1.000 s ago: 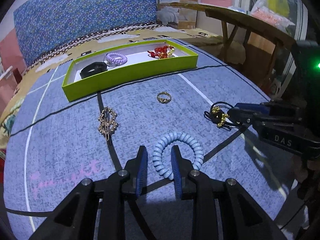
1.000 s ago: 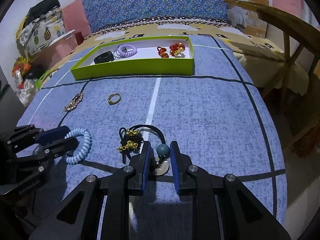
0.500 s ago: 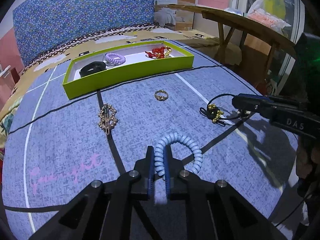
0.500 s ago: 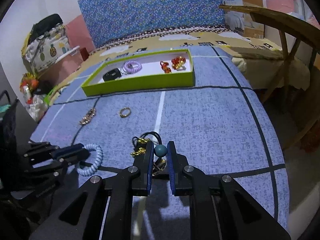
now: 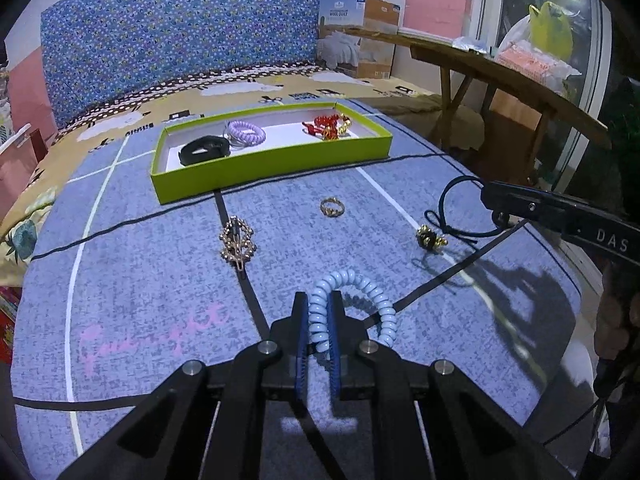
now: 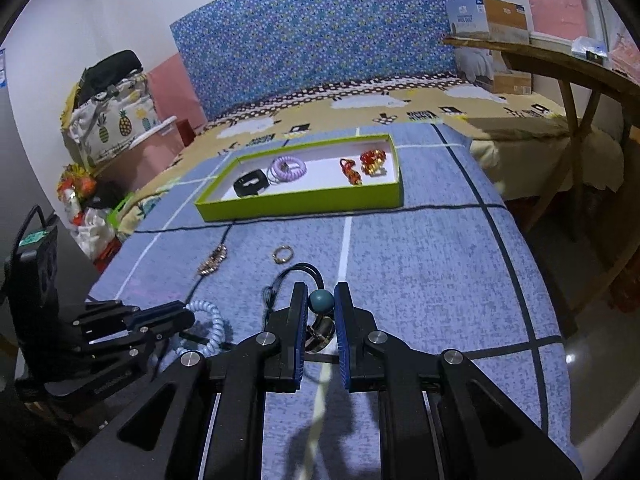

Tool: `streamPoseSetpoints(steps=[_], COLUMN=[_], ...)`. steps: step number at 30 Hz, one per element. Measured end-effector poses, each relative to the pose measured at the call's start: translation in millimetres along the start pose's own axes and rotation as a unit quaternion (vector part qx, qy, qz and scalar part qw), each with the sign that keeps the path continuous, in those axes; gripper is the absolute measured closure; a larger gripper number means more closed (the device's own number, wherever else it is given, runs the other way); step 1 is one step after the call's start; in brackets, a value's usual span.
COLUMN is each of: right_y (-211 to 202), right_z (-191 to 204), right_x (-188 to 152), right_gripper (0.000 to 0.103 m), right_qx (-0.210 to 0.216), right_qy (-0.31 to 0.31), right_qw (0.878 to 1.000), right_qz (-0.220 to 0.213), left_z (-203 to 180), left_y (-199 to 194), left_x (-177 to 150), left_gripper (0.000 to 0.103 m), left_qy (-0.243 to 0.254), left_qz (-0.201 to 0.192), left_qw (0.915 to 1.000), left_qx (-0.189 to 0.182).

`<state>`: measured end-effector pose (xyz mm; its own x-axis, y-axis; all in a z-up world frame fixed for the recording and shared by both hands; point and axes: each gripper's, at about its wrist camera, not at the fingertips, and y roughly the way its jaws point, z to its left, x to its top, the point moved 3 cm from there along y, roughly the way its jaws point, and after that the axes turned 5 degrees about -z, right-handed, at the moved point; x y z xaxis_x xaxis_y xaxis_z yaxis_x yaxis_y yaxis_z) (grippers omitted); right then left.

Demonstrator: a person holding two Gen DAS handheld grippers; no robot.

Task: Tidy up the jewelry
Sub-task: 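Grasp the light blue coil with the left gripper while the right gripper grasps the black-cord keychain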

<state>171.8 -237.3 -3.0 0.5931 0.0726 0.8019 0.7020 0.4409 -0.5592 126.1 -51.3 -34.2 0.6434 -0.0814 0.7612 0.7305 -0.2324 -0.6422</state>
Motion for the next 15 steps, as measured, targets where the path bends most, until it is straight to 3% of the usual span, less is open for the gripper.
streamPoseSetpoints(steps=[15], right_y=[-4], right_z=[2], right_x=[11], right_gripper=[0.089], right_qx=[0.010], right_qy=[0.012], right_qw=[1.000], right_qz=[-0.017], left_z=[13], left_y=[-17], left_x=[17], left_gripper=[0.093], left_qy=[-0.014], left_qz=[-0.033], left_qw=[0.9994], left_qx=[0.004])
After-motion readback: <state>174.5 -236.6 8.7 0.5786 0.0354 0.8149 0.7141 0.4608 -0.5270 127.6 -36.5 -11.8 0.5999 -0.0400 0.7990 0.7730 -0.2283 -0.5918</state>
